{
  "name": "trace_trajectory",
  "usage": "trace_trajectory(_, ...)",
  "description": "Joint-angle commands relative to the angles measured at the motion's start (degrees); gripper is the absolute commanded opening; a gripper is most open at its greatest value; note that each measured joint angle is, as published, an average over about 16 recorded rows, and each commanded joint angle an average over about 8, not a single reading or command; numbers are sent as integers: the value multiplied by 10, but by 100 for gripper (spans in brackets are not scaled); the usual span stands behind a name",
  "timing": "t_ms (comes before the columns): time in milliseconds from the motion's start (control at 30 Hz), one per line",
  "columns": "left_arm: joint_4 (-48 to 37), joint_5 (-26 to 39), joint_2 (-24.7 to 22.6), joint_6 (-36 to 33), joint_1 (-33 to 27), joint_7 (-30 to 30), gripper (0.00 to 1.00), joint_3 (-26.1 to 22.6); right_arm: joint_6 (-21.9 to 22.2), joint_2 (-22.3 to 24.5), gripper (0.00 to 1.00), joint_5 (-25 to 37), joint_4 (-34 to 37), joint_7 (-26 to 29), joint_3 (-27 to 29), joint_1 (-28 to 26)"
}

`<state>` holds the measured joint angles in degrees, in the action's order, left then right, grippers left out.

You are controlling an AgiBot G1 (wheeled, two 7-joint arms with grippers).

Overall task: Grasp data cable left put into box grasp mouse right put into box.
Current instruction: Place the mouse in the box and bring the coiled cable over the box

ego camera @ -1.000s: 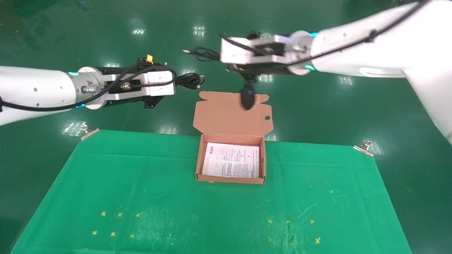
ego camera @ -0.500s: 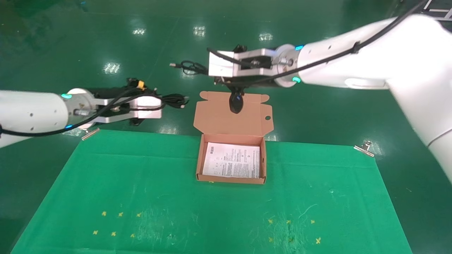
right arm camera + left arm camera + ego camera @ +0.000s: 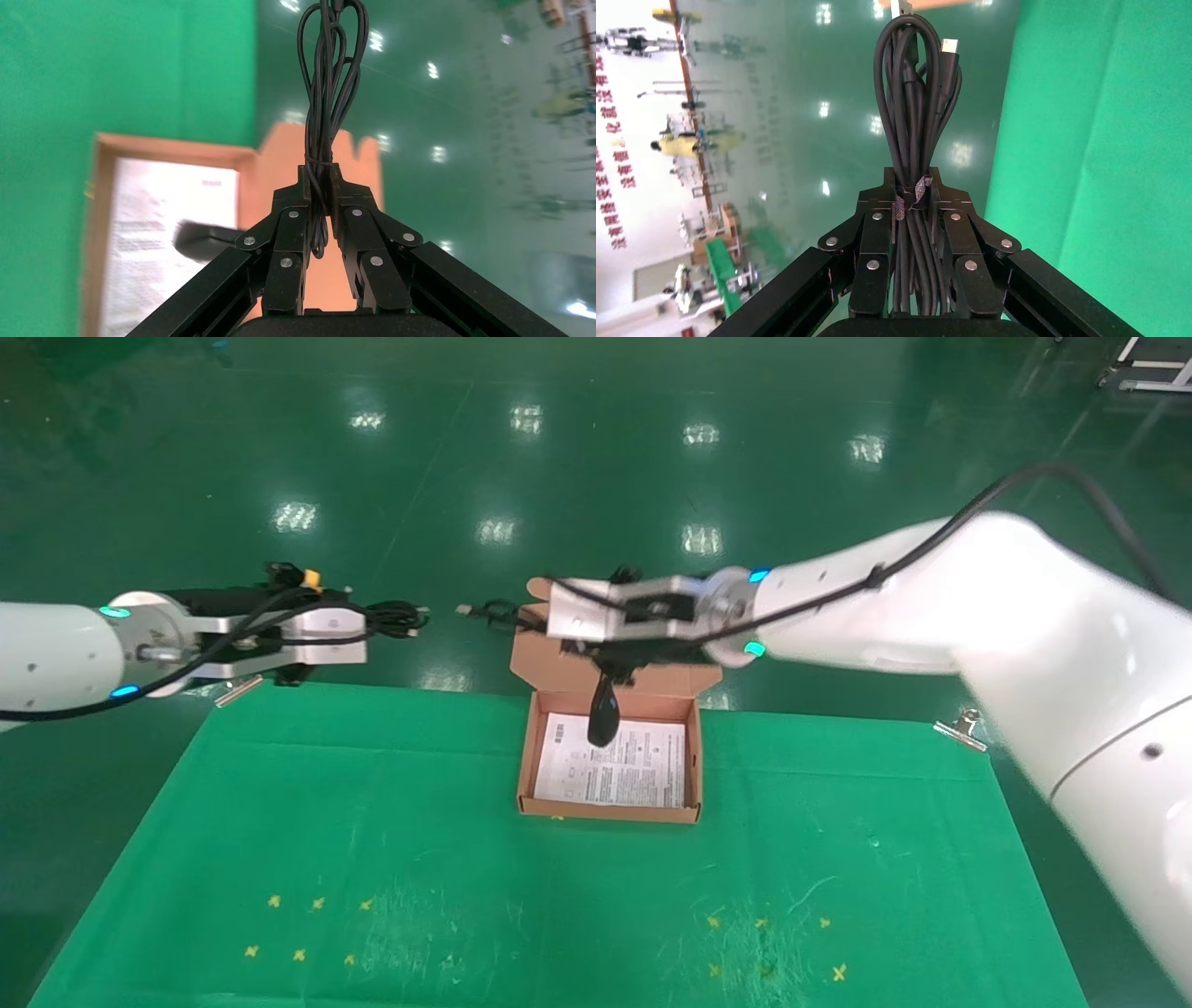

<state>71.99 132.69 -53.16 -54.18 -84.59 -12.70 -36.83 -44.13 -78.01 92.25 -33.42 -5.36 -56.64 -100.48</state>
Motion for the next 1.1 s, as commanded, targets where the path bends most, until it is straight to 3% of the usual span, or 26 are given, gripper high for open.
trace_trajectory(33,4,9,6,-2,2,-7,0,1,1,-2,0,-9,-2,1,-9,9)
trace_trajectory(300,13,20,10,-8,4,-17,0,1,38,-3,0,-68,2,19,-41,41)
trace_trajectory(600,16,22,10,-9,4,-20,0,1,64,-1,1,-114,56,45,-74,68)
trace_trajectory(667,16,22,10,-9,5,-20,0,1,67,-1,15,-117,67,50,-81,70)
trace_trajectory(833,16,23,10,-9,5,-20,0,1,68,-1,78,-119,82,59,-100,66)
trace_trajectory(900,16,23,10,-9,5,-20,0,1,67,-1,97,-119,84,60,-105,65)
trace_trajectory(1100,16,23,10,-9,5,-20,0,1,66,7,100,-123,74,59,-110,64)
